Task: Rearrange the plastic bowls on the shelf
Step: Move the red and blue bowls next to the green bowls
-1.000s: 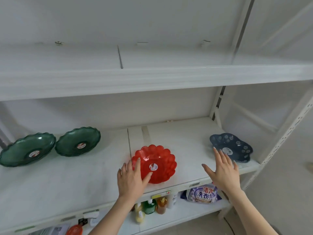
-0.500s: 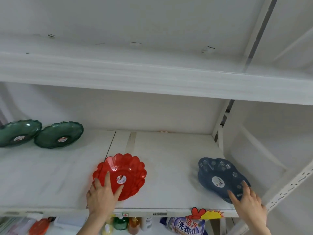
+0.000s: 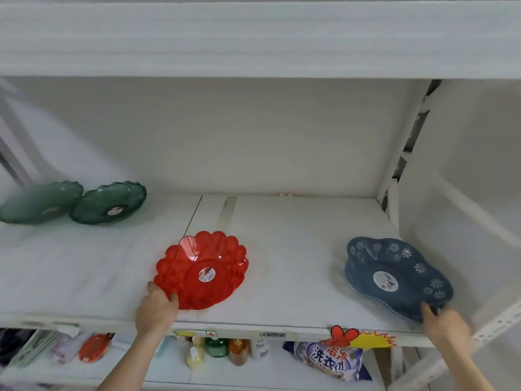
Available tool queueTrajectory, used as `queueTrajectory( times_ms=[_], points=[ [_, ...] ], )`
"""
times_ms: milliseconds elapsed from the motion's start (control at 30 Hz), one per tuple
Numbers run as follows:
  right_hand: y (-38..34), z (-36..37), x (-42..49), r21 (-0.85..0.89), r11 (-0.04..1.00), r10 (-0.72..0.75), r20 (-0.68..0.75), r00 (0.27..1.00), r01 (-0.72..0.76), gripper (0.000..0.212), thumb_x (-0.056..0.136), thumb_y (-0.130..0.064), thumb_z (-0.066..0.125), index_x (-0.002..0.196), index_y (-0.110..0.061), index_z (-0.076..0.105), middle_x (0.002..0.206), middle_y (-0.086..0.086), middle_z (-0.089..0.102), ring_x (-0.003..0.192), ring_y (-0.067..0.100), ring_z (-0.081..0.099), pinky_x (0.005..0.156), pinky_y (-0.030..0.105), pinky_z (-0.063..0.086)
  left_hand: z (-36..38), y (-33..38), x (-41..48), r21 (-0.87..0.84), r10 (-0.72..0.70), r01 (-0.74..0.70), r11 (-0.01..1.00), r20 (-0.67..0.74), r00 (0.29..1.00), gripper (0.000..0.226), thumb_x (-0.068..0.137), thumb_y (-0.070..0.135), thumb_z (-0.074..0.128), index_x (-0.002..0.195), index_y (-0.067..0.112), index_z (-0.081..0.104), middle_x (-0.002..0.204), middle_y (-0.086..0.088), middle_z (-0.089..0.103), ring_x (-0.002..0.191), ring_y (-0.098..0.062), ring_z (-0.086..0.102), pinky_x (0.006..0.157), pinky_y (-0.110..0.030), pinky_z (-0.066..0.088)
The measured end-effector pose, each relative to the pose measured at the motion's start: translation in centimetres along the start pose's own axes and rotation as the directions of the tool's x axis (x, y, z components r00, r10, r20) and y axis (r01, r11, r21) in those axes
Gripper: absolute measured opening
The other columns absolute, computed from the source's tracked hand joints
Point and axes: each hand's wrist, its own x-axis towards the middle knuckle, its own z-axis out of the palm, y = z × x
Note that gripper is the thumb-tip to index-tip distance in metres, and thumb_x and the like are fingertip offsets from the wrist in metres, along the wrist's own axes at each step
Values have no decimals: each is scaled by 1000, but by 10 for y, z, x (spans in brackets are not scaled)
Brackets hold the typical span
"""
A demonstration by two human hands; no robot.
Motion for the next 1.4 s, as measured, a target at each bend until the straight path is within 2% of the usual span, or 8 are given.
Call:
queueTrajectory(
  times_ms=[167,300,433,767,900,1000,1200,1400],
  points=[
    [-1,4,2,60,998,-13,-26,1000,15,34,94,-14,47,103,17,56,102,39,61,95,52,57,79,45,42,1,8,3,-217,-87,92,972,29,996,39,85,7,54,121,-6,43,107,-35,64,94,-49,64,87,-47,51],
    [-10,-4,-3,192,981,-18,-43,999,26,31,96,-10,43,114,14,53,108,38,61,81,39,49,78,43,37,10,0,14,-334,-99,102,937,27,995,43,84,8,53,126,4,42,107,-29,66,87,-46,67,85,-48,55],
    [-20,-5,-7,206,977,-40,-72,997,54,32,95,-10,43,116,11,54,111,38,61,103,54,55,92,51,42,12,-4,17,-419,-75,80,904,28,997,44,86,7,51,129,10,40,109,-24,65,81,-43,69,80,-54,58],
    [-62,-17,-44,268,954,-116,-94,989,137,28,93,-9,48,108,13,58,104,37,64,96,54,58,84,50,45,-40,6,-9,-475,-74,52,878,-28,997,50,92,4,51,139,7,36,128,-26,58,114,-48,56,101,-53,45],
    [-80,-9,-72,273,951,-138,-54,989,147,30,94,-16,48,110,6,59,97,32,69,84,48,63,77,52,54,-64,-3,-14,-496,-78,70,865,3,997,51,91,5,52,138,12,37,127,-22,59,109,-47,59,98,-54,49],
    [-97,-5,-98,307,940,-152,-12,988,149,28,94,-17,46,112,3,57,93,30,69,79,45,64,68,45,53,-81,-13,-14,-509,-75,71,858,14,997,52,89,7,53,138,16,38,126,-22,59,108,-45,60,95,-54,51],
    [-135,17,-151,328,923,-204,-30,978,203,29,94,-18,46,113,1,57,89,28,70,76,42,65,69,47,55,-121,-40,7,-584,-54,86,807,72,996,54,91,6,54,139,20,36,127,-19,57,94,-40,65,80,-55,59],
    [-174,57,-208,355,914,-204,-15,979,196,27,93,-19,45,109,-1,57,86,27,70,75,42,66,70,52,56,-170,-80,49,-616,-3,63,786,97,995,52,92,9,55,139,21,35,126,-18,57,84,-34,67,81,-50,59]
  ],
)
